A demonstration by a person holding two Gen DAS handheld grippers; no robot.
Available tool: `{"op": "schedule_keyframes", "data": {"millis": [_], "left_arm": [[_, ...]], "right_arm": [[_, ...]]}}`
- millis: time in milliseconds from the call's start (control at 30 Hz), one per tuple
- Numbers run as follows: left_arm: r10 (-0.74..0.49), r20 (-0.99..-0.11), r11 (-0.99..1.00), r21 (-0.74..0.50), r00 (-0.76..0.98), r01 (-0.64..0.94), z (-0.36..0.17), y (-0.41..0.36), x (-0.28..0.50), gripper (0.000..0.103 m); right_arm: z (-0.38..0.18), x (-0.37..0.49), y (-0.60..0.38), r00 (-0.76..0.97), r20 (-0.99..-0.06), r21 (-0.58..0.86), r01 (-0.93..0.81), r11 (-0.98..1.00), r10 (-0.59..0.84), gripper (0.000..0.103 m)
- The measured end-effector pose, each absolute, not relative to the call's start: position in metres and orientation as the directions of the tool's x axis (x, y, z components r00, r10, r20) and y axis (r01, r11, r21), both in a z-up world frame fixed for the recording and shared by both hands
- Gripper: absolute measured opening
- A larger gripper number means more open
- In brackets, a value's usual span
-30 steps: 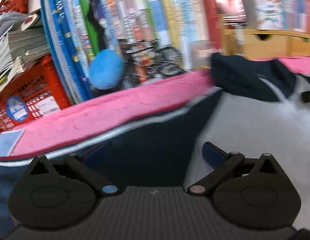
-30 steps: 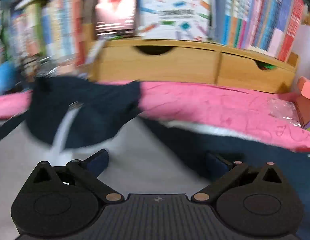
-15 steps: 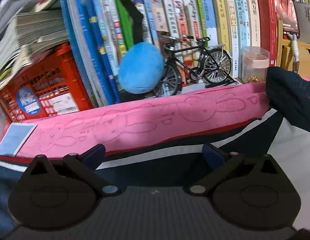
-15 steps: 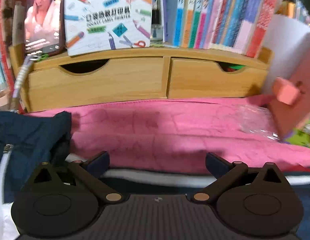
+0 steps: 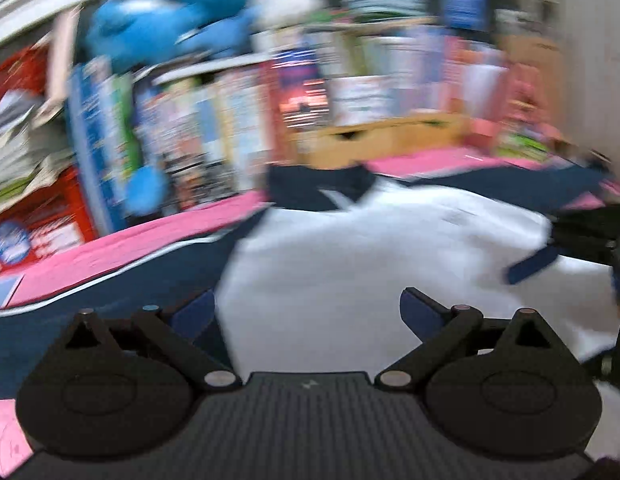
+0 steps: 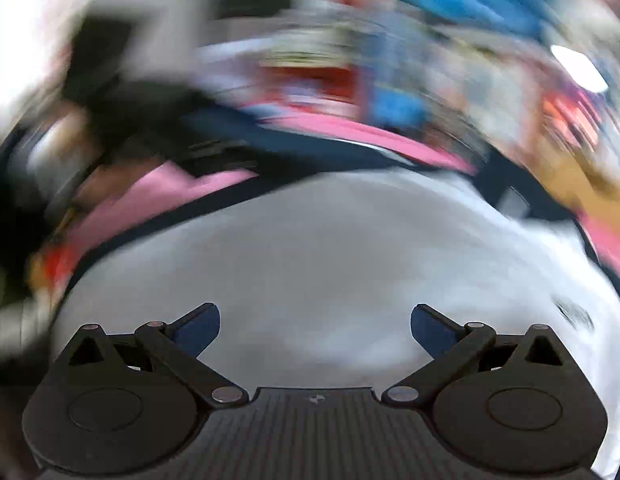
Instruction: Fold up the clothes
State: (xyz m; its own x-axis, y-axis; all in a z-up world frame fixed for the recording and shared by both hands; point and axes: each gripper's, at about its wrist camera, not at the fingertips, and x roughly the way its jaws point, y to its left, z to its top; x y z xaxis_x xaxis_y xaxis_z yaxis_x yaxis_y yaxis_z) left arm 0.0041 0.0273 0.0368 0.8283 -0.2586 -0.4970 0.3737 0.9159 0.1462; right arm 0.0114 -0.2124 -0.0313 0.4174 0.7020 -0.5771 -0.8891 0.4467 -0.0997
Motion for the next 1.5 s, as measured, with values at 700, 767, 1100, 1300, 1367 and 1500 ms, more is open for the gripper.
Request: {"op": "schedule_keyframes", "data": {"millis": [700,767,1100,1300,1367,1500], "left_arm": [[-0.265,-0.608,0.707,0.406,0.748,0.580,-0.038,-0.038,-0.114,0.103],[-0.232,-0.608,0.704,0.434,0.759,0.562,-0.043,-0.026,-0.114,0.103],[-0.066,-0.600,0.690,0.550,0.797,0.471,-0.044,0.009,-0.134,0.103],[-0.041,-0.649,0.788,0.447,0.759,0.424,-0.026,0.043,-0.165,0.100],[-0.083,-0.656,0.861,0.332,0.750,0.386,-0.005,0.064,-0.172,0.100],[-0.116,-0.616,0.945,0.173,0.779,0.277,0.040,0.072,-0.156,0.100]], "right_arm": [[-0.060,-0.101,-0.261,0.526,-0.641,-0.401,-0.851,0.340,0.559,0.097],[-0.061,-0.095,-0.292,0.555,-0.630,-0.379,-0.830,0.408,0.543,0.098],[-0.067,-0.111,-0.367,0.669,-0.605,-0.398,-0.724,0.564,0.432,0.100],[-0.064,-0.127,-0.415,0.746,-0.625,-0.388,-0.553,0.737,0.231,0.100],[-0.056,-0.151,-0.430,0.776,-0.577,-0.356,-0.519,0.777,0.253,0.102],[-0.038,-0.172,-0.427,0.843,-0.446,-0.281,-0.450,0.848,0.300,0.103]]}}
